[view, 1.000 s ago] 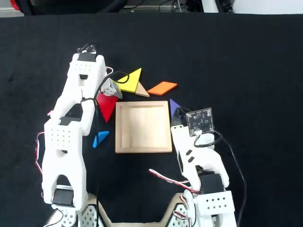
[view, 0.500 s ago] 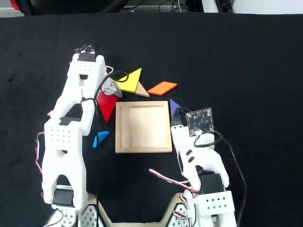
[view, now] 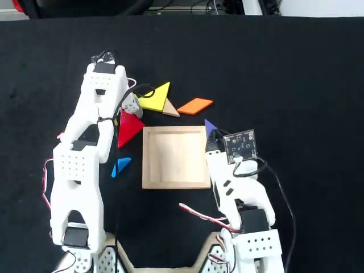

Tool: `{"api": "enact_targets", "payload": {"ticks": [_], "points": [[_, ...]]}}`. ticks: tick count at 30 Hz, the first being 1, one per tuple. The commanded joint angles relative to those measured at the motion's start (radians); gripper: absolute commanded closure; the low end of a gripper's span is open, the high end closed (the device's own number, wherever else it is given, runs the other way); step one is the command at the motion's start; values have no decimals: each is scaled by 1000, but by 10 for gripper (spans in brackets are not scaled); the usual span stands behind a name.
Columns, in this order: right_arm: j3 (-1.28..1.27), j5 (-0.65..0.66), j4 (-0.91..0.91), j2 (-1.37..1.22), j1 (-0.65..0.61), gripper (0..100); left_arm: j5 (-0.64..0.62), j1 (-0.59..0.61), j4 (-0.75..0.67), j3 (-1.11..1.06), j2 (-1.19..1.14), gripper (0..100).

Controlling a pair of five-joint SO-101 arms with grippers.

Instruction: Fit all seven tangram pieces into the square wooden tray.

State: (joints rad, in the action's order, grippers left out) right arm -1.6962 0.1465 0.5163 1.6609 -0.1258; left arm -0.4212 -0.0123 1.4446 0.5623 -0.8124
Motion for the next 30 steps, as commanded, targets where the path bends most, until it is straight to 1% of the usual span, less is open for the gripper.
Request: {"api": "enact_targets", "payload": {"ticks": [1,4,9,14,16,19,28,30], "points": [[1,8,-23,-10,-12,983,198,-1,41,136,17,662],[1,8,-23,-10,-12,983,315,-16,97,185,0,664],[1,41,-21,-10,-12,983,439,-47,100,194,-77,665],[1,48,-20,-10,-12,983,456,-10,103,255,-137,665],[1,48,-20,-10,-14,983,460,-5,132,277,-147,665],[1,48,-20,-10,-14,983,503,-8,160,277,-149,665],[1,48,-20,-10,-14,983,514,1,155,286,-149,666],[1,48,-20,-10,-14,983,514,1,132,280,-149,686]]}}
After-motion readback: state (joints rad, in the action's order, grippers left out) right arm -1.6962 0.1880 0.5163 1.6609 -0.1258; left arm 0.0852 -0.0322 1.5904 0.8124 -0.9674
